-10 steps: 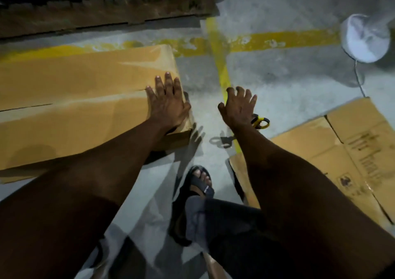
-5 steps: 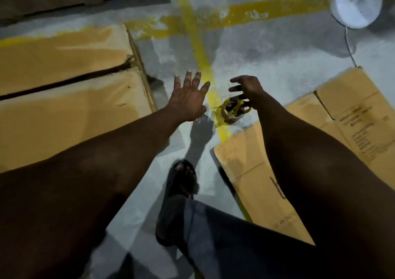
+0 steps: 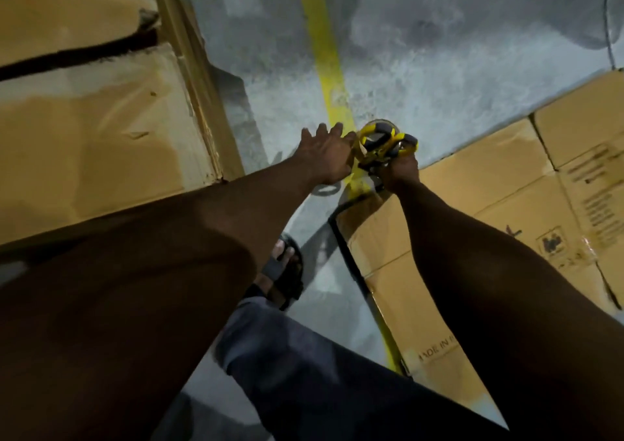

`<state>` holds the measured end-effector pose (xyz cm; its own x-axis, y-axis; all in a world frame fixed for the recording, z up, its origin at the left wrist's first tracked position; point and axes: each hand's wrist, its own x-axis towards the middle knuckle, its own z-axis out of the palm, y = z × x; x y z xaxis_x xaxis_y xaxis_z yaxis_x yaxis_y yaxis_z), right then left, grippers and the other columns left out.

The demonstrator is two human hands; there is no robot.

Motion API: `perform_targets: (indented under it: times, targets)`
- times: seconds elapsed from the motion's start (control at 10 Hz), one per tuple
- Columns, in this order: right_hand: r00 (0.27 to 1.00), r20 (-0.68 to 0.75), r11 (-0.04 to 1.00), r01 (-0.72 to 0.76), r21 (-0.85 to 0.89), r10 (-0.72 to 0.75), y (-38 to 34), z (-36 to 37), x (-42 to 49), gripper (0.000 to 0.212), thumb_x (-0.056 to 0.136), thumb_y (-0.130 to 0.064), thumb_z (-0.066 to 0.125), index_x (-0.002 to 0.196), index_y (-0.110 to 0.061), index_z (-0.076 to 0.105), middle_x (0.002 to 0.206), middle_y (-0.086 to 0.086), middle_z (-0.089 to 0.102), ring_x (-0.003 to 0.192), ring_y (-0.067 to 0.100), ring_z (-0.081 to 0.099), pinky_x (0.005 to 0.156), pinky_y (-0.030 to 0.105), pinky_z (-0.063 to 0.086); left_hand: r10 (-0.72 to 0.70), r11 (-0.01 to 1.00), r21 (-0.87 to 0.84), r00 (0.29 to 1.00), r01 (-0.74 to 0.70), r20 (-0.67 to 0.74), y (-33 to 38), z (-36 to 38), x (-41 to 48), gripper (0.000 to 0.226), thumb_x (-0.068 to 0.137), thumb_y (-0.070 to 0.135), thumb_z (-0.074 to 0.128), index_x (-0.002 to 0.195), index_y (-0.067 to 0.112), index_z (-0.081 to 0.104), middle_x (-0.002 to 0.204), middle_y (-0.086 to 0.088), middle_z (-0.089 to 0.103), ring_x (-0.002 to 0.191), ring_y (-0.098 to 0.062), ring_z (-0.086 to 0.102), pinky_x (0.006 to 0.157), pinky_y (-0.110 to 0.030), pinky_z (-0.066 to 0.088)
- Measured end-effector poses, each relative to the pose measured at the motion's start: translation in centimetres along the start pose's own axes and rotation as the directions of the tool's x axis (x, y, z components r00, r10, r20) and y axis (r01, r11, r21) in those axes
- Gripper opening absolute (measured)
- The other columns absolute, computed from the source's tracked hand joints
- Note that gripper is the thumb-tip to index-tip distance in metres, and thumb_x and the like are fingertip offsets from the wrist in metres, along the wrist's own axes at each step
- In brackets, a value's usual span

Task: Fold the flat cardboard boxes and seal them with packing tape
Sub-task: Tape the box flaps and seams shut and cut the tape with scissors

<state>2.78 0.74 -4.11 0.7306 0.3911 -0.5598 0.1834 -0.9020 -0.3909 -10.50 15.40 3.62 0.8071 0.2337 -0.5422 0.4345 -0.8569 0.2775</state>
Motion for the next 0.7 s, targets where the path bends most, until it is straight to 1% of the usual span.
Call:
perform_targets:
  times: [0.1,0.2,0.3,0.4,0.5,0.6,0.7]
  targets:
    - [0.998,-0.019,0.989,-0.061,0.136,0.065,-0.4,0.8,0.7,0.064,0.078,-0.025,0.073,0.134,-0.003,0.051,0.119,0.004,0.058,0.110,0.021,0.059,0.064,0.015,0.047,-0.001,1.000,-0.015,1.000,0.001,-0.006,-0.7,0.4,0.1,0.070,0.093,0.036,0.050,0.151,0.013,0.019,0.156,-0.017,0.020,0.138,-0.043,0.027,0.106,-0.059,0.029]
    - [0.993,-0.110,0.993,-0.031,0.114,0.044,-1.1,0.6,0.8,0.057,0.070,-0.034,0.071,0.118,-0.004,0.062,0.115,0.011,0.061,0.104,0.027,0.062,0.072,0.029,0.051,0.002,0.998,-0.059,0.998,-0.006,-0.069,-1.1,-0.4,0.0,0.071,0.093,0.035,0.050,0.152,0.011,0.017,0.155,-0.018,0.020,0.136,-0.043,0.030,0.104,-0.058,0.033]
    - [0.961,-0.274,0.986,0.017,0.168,0.030,-4.0,-0.9,0.2,0.011,0.084,-0.022,0.063,0.081,-0.027,0.053,0.118,0.023,0.057,0.106,0.039,0.059,0.086,0.038,0.049,0.053,0.987,-0.139,0.985,-0.077,-0.166,-1.3,-2.8,-1.2,0.074,0.094,0.029,0.049,0.154,0.010,0.009,0.158,-0.020,0.013,0.140,-0.041,0.027,0.106,-0.053,0.035]
    - [0.949,-0.315,0.984,0.033,0.175,0.024,-8.5,-3.8,-3.1,0.014,0.094,-0.019,0.055,0.084,-0.029,0.054,0.118,0.022,0.059,0.108,0.034,0.058,0.079,0.025,0.038,0.053,0.977,-0.193,0.976,-0.095,-0.213,-0.5,-6.4,-4.2,0.078,0.092,0.025,0.051,0.154,0.011,0.006,0.160,-0.019,0.010,0.142,-0.037,0.025,0.107,-0.047,0.035]
    - [0.924,-0.382,0.957,0.116,0.266,-0.006,-17.2,-7.8,-8.4,0.023,0.097,-0.017,0.052,0.114,-0.006,0.063,0.112,0.014,0.060,0.101,0.025,0.056,0.075,0.020,0.031,0.051,0.948,-0.286,0.954,-0.139,-0.296,-0.8,-12.7,-10.0,0.081,0.090,0.023,0.052,0.155,0.012,0.004,0.160,-0.017,0.009,0.144,-0.033,0.023,0.109,-0.044,0.035]
    - [0.896,-0.440,0.926,0.216,0.309,-0.062,-22.0,-9.1,-11.7,0.022,0.092,-0.014,0.056,0.106,-0.001,0.066,0.105,0.021,0.064,0.098,0.031,0.061,0.073,0.021,0.033,-0.006,0.939,-0.316,0.914,-0.134,-0.406,-2.2,-16.4,-14.3,0.081,0.091,0.024,0.052,0.155,0.013,0.005,0.161,-0.014,0.010,0.146,-0.030,0.021,0.111,-0.041,0.032]
    - [0.844,-0.474,0.846,0.429,0.316,-0.251,-29.1,-9.1,-17.9,0.016,0.082,-0.015,0.063,0.085,-0.001,0.068,0.082,0.019,0.068,0.081,0.031,0.064,0.070,0.033,0.045,-0.117,0.926,-0.368,0.866,-0.082,-0.487,-7.0,-20.9,-23.3,0.077,0.093,0.025,0.054,0.155,0.012,0.010,0.161,-0.011,0.014,0.148,-0.025,0.017,0.116,-0.034,0.024]
